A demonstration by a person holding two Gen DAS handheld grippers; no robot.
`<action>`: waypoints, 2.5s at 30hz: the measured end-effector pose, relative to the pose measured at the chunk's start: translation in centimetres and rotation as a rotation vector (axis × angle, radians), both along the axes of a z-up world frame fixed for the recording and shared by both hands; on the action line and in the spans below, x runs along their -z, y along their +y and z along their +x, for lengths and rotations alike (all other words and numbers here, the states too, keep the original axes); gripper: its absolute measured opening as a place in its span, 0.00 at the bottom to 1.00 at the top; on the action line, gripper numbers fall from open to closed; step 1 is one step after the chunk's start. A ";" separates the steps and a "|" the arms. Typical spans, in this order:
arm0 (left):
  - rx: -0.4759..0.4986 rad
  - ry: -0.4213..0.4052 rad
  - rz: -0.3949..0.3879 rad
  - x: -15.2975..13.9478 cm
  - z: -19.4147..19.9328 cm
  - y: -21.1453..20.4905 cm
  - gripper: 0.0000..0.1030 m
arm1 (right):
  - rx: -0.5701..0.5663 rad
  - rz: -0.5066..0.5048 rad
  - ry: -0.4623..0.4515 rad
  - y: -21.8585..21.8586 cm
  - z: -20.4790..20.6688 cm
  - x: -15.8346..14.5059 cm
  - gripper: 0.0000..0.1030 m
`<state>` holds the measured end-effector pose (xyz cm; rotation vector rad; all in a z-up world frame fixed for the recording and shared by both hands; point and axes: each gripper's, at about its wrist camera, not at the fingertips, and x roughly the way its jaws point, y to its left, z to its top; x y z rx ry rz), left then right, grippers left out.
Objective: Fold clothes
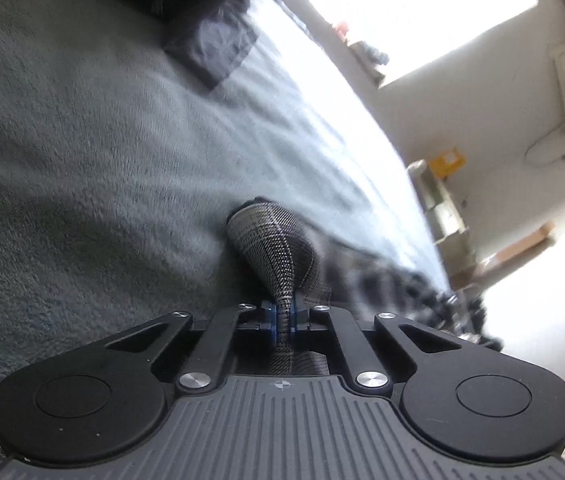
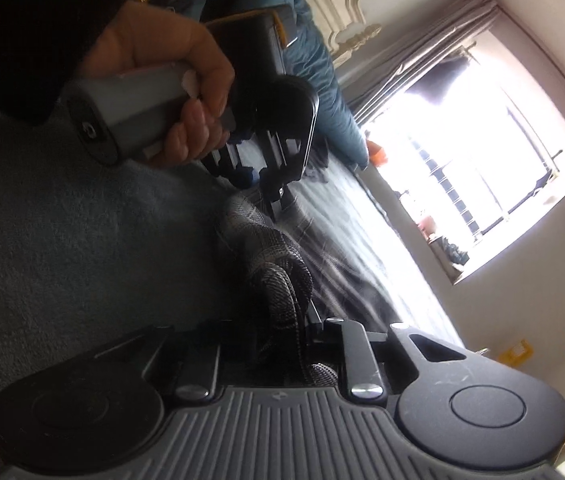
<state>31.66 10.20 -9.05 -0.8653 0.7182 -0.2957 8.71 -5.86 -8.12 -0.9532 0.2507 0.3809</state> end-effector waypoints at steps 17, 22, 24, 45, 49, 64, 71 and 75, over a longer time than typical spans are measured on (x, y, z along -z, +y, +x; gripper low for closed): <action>-0.160 -0.056 0.045 -4.1 -9.7 16.1 0.03 | -0.302 0.088 0.018 11.2 -7.1 -3.4 0.12; -0.200 -0.013 0.098 -3.7 -11.7 20.2 0.04 | -0.396 0.172 0.075 15.1 -8.4 -3.5 0.12; -0.187 0.052 0.136 -2.5 -11.3 20.2 0.08 | -0.378 0.189 0.153 16.0 -7.9 -3.1 0.15; -0.265 -0.066 0.481 -11.6 -10.7 12.1 0.45 | 0.178 1.122 0.478 -16.3 2.8 -5.8 0.72; -0.014 -0.114 0.512 -12.7 -5.5 2.3 0.52 | 0.277 1.207 0.451 -19.6 6.4 -4.7 0.72; 0.379 -0.049 0.544 -7.2 4.6 -16.3 0.54 | 0.342 1.264 0.635 -20.4 16.4 -0.8 0.70; 0.371 -0.038 0.547 -6.4 4.8 -16.5 0.55 | 0.351 1.269 0.627 -19.6 17.6 0.2 0.34; 0.362 -0.036 0.533 -6.0 5.3 -17.0 0.55 | 0.381 1.275 0.554 -19.8 17.0 0.6 0.24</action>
